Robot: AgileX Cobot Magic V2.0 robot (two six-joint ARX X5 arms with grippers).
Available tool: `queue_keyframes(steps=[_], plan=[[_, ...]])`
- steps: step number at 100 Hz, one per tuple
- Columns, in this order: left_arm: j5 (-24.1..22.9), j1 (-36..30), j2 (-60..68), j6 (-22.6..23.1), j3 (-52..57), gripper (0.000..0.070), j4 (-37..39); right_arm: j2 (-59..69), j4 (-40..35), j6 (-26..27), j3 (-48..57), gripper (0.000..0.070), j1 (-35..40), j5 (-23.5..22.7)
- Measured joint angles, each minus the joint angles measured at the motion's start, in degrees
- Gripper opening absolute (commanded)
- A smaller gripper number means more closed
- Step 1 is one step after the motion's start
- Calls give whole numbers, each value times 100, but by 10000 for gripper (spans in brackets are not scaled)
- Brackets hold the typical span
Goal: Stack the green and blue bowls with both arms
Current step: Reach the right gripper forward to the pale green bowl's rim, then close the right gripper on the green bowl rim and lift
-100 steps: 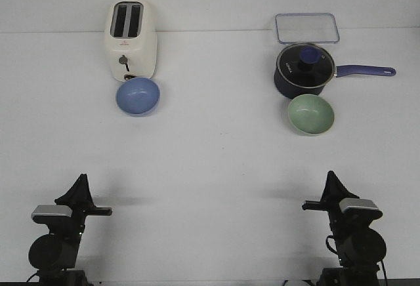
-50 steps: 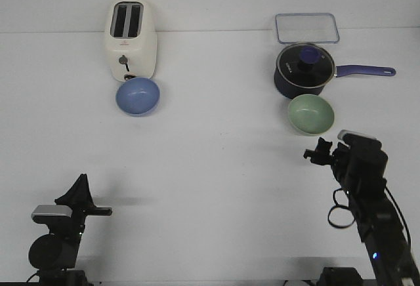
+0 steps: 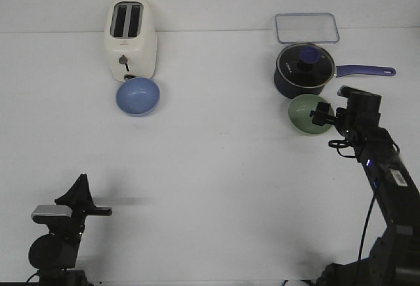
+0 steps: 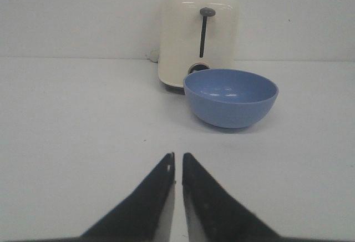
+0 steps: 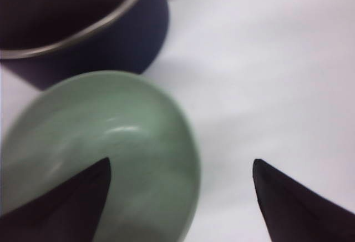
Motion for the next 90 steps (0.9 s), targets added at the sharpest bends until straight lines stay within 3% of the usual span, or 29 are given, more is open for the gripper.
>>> queue_keyframes(steps=[6, 10, 20, 27, 58, 90], plan=[[0, 0, 0, 0, 0, 15, 0, 284, -13, -48, 127, 518, -22, -33], [0, 0, 0, 0, 0, 15, 0, 452, -26, -68, 192, 469, -24, -94], [0, 0, 0, 0, 0, 15, -2, 800, -37, -109, 284, 245, -22, -114], [0, -2, 0, 0, 0, 15, -2, 933, -44, -125, 284, 0, -24, -114], [0, 0, 0, 0, 0, 15, -2, 732, -101, -166, 343, 0, -24, -286], [0, 0, 0, 0, 0, 15, -2, -1231, -688, -162, 339, 0, 59, -1248]])
